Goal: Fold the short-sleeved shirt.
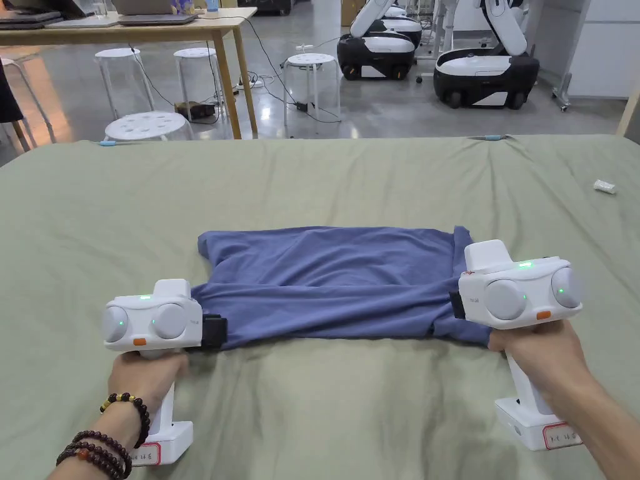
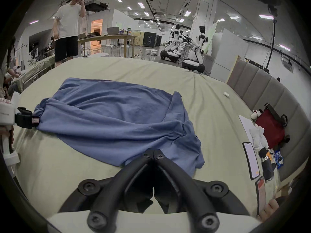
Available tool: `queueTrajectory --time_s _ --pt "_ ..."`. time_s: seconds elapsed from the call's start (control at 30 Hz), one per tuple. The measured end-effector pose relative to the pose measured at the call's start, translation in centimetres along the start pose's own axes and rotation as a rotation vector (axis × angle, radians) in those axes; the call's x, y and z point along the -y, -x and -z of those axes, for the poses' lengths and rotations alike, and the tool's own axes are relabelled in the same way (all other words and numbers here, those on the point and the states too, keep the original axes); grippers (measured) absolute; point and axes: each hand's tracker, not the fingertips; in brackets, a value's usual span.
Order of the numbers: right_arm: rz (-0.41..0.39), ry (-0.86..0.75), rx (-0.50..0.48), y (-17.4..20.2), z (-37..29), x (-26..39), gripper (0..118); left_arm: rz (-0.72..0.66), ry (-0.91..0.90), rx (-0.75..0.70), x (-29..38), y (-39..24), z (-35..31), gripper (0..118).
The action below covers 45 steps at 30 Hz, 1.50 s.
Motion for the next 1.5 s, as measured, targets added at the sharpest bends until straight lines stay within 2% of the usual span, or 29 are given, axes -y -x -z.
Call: queueTrajectory --time_s 0.07,0.13,0.2,0.27,0.57,0.6,0.63,0.7,0.73,0.77,0.83,1.0,1.13,1.17,1.2,1.3,1.37,1.5 --pt "0.001 0.004 -0.001 -0.1 0.3 0.0 0 0.002 0.002 -0.007 0.3 -0.4 0.5 82" --pt "0.002 0.010 0.000 -0.2 0.4 0.2 0 -0.011 -0.017 0.012 0.2 -0.5 0.3 59" --pt "0.001 0.013 0.006 -0.2 0.7 0.3 0 -0.001 -0.035 0.023 0.1 -1.1 -0.3 30" --pt "0.005 0.019 0.008 -0.4 0.8 0.4 0 0.054 -0.054 -0.013 0.0 -1.5 -0.5 14" --pt "0.065 0.027 -0.003 -3.2 -0.2 1.2 1 0.009 -0.075 0.018 -0.5 -0.8 -1.9 11" --pt "0.087 0.027 -0.016 -3.8 0.0 1.4 9 0.011 -0.077 0.019 -0.6 -0.9 -2.0 11" --pt "0.095 0.039 -0.015 -4.3 0.4 1.6 29 0.012 -0.078 0.020 -0.6 -0.9 -2.0 11" --pt "0.096 0.084 -0.002 -5.0 1.2 2.0 95 0.013 -0.079 0.018 -0.6 -1.0 -2.2 11" --pt "0.096 0.082 0.005 -5.1 1.5 2.2 107 0.013 -0.080 0.018 -0.6 -1.1 -2.2 11" --pt "0.096 0.084 0.014 -5.1 1.2 2.4 105 0.013 -0.081 0.017 -0.6 -1.1 -2.2 11" --pt "0.101 0.118 0.020 -5.2 1.9 2.6 91 0.017 -0.080 0.014 -0.5 -1.3 -2.1 11" --pt "0.134 0.196 0.005 -5.1 5.4 3.5 87 0.013 -0.074 0.020 -0.2 -1.7 -1.9 11" --pt "0.169 0.212 -0.044 -4.4 7.0 3.4 67 0.037 -0.064 0.006 -0.1 -2.2 -1.4 11" --pt "0.155 0.214 -0.021 -3.9 6.4 3.1 61 0.039 -0.062 0.004 0.0 -2.3 -1.3 11" --pt "0.133 0.213 -0.027 -3.6 6.2 2.8 45 0.040 -0.060 0.002 0.1 -2.4 -1.2 11" --pt "0.083 0.200 -0.001 -3.2 6.0 2.3 11 0.045 -0.059 0.000 0.1 -2.2 -0.8 11" --pt "0.051 0.192 0.020 -3.4 5.7 2.3 10 0.057 -0.066 0.013 0.2 -2.0 -1.1 11" --pt "0.014 0.192 -0.014 -4.6 5.1 2.2 9 0.152 -0.088 0.058 1.1 -1.3 -2.8 10"
